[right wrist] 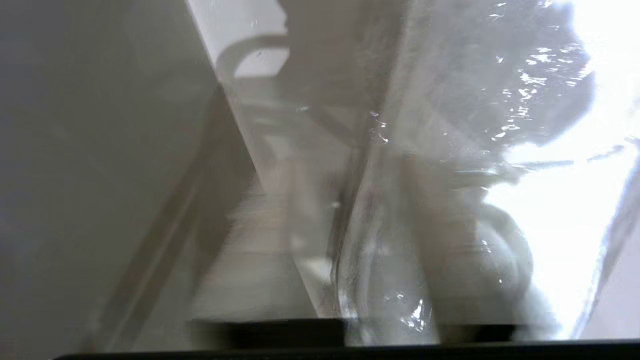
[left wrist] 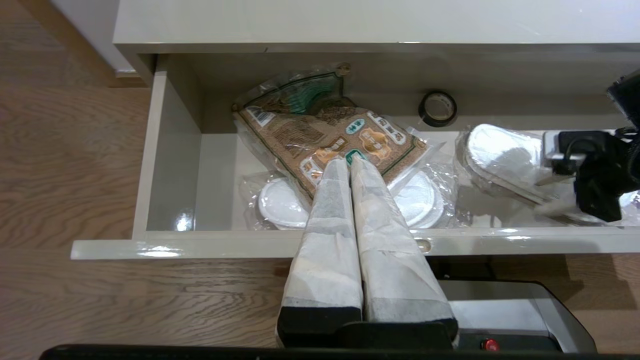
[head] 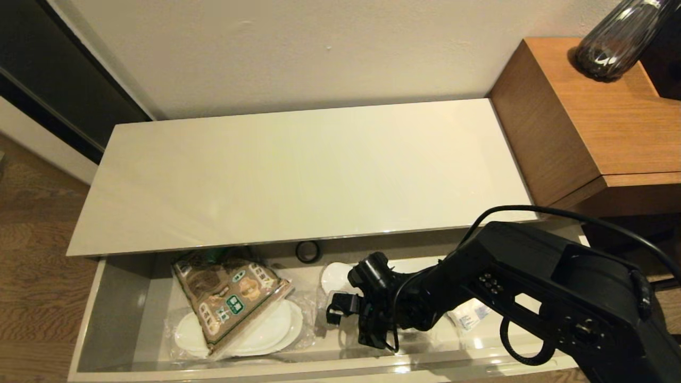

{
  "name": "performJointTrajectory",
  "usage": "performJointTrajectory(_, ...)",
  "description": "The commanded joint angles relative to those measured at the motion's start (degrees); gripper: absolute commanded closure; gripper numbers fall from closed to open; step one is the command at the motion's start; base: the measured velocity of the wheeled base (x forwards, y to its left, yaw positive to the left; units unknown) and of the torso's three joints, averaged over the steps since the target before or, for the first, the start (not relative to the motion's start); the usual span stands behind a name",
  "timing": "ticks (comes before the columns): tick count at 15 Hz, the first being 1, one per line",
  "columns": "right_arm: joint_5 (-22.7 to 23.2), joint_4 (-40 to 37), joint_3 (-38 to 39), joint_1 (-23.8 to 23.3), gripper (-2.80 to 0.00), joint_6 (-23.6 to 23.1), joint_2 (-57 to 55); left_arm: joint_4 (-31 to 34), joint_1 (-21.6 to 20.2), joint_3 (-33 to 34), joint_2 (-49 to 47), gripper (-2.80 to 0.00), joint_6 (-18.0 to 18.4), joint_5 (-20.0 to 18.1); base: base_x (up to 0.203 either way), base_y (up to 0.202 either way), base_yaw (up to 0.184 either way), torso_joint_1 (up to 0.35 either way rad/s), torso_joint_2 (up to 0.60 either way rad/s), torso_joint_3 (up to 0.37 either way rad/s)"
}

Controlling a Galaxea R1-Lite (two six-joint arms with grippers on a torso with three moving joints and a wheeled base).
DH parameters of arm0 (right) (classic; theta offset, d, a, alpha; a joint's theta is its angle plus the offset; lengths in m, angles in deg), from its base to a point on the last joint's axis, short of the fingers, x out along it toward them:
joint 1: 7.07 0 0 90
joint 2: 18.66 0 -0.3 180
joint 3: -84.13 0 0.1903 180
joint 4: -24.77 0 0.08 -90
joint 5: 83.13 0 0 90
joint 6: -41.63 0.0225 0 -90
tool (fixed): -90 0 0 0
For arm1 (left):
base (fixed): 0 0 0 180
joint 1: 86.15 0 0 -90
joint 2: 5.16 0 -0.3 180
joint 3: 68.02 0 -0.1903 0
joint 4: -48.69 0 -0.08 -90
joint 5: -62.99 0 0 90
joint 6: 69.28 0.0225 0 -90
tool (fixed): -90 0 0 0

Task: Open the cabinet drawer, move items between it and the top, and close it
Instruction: Take out the disposable slippers from the drawer

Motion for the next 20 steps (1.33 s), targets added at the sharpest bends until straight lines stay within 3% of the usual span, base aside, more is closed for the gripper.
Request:
performJointTrajectory(1, -0.04, -0.58, -0.53, 0.04, 0.00, 1.31, 1.30, -0.02, 0.00, 0.01, -0.09, 0.00, -0.03, -0.02, 0.000, 0.000, 0.000, 0.000, 0.00, 0.000)
performJointTrajectory(7, 0.05, -11.18, -0.74, -0.80, 0.00, 5.82, 9.44, -0.02, 0.00, 0.01, -0.09, 0.00, -0.03, 0.06, 0.000, 0.000, 0.000, 0.000, 0.00, 0.000)
performJointTrajectory(12, 0.12, -18.04, -0.34, -2.28, 0.00, 6.50, 13.48, -0.02, 0.00, 0.01, -0.09, 0.00, -0.03, -0.02, 0.000, 0.000, 0.000, 0.000, 0.00, 0.000)
performJointTrajectory(17, 6.63, -34.28, -10.12, -4.75, 0.00, 6.18, 9.68, -0.02, 0.00, 0.01, -0.09, 0.00, -0.03, -0.02, 0.000, 0.000, 0.000, 0.000, 0.00, 0.000)
performJointTrajectory(20, 4.06, -32.40, -9.26, -4.50, 0.00, 6.24, 8.46, -0.02, 0.03, 0.01, -0.09, 0.00, -0.03, -0.02, 0.000, 0.000, 0.000, 0.000, 0.00, 0.000)
